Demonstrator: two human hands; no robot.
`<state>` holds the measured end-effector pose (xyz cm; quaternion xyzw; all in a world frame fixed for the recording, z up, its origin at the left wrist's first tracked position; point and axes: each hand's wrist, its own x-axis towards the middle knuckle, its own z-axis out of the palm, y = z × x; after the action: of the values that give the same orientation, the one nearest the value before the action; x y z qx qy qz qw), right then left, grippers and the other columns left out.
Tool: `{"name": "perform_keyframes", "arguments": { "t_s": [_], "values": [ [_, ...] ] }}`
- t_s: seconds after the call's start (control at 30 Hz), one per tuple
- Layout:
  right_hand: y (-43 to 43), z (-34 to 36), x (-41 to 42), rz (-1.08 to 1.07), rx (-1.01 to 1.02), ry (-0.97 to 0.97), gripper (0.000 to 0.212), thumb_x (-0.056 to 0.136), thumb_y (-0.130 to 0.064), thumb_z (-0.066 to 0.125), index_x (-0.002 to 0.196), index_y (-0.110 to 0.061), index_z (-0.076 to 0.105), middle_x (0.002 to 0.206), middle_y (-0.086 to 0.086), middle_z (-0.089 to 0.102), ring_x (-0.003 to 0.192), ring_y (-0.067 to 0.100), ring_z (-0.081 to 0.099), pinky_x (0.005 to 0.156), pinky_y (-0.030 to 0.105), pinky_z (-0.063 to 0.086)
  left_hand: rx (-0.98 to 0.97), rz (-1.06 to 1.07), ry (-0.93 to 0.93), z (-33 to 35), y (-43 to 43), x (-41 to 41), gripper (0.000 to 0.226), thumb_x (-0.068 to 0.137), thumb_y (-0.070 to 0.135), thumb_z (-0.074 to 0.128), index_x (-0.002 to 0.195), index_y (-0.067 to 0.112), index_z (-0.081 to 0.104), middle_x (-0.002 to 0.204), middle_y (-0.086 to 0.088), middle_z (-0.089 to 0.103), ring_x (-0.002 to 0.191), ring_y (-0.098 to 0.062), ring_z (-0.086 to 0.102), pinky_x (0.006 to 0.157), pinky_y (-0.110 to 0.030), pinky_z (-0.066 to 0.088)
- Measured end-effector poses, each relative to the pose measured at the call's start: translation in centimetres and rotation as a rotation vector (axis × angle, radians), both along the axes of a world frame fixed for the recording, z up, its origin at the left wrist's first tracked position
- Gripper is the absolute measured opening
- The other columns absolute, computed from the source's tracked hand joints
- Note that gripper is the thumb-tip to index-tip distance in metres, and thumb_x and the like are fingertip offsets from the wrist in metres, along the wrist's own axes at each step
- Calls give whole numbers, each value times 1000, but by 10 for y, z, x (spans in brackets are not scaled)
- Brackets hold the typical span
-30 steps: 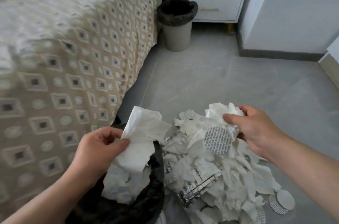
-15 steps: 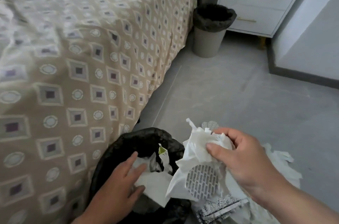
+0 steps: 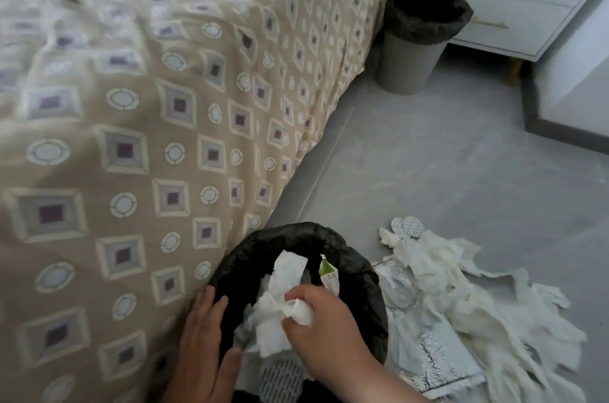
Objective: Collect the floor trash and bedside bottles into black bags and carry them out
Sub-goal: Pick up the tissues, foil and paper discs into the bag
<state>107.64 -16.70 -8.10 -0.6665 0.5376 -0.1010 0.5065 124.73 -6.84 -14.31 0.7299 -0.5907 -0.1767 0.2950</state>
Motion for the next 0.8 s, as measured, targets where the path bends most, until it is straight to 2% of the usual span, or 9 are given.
{"name": "perform_keyframes", "arguments": {
  "t_s": [0.1,0.17,0.27,0.33,0.4,0.5,0.57,0.7,0.8],
  "values": [
    [-1,1,-11,129,-70,93,64,79,-47,60,139,-36,40,136,-23,29,129,-2,28,107,14,24,-8,3,-5,4,-5,-3,69,92,63,24,135,11,36,144,-9,33,143,0,12,109,-13,13],
    [-3,8,-26,111,-296,101,60,76,-56,52,132,-35,49,136,-22,33,127,-4,29,110,20,27,-17,4,-30,3,-6,-3,69,93,62,23,133,8,37,142,-16,37,139,-15,23,109,-12,13],
    [-11,0,-55,-52,-577,200,45,82,-42,53,124,-27,57,134,-6,50,125,10,42,106,30,37,-1,20,-31,0,-6,-2,70,92,63,23,131,6,38,137,-25,43,128,-29,32,107,-19,19],
    [-15,-5,-65,-100,-421,265,52,90,-34,51,140,-27,40,147,-6,37,138,12,29,115,30,27,9,17,-49,-2,-6,-3,73,93,63,22,130,3,41,136,-28,44,126,-31,32,101,-31,25],
    [-14,-15,-68,-114,-200,143,58,92,-27,47,146,-28,29,150,-10,33,142,9,26,117,30,26,22,8,-86,-3,-9,-3,79,93,62,22,127,-5,45,134,-31,45,125,-32,32,96,-35,26],
    [-12,-24,-67,-52,-191,141,66,96,-22,40,153,-21,7,160,-9,8,147,6,9,119,21,8,36,2,-130,-2,-19,-1,88,91,65,21,125,-11,48,135,-33,44,127,-34,32,99,-39,26],
    [-14,-25,-69,-29,-150,165,68,99,-20,37,153,-18,-4,161,-6,-7,148,7,-2,111,13,-1,62,18,-139,2,-25,1,95,88,69,19,123,-13,50,134,-35,44,126,-41,35,100,-47,29],
    [-18,-9,-87,62,-144,188,68,98,-30,39,153,-20,0,162,-5,-4,149,13,2,115,22,4,215,18,-229,-28,-35,34,99,83,74,22,119,-14,51,134,-34,43,120,-53,42,95,-65,31],
    [-22,9,-136,156,-191,240,59,98,-30,41,151,-22,15,159,-2,14,145,19,18,118,31,18,45,-104,-211,-64,-45,60,82,75,72,45,129,10,52,148,1,38,131,-39,38,100,-72,26]
  ]
}}
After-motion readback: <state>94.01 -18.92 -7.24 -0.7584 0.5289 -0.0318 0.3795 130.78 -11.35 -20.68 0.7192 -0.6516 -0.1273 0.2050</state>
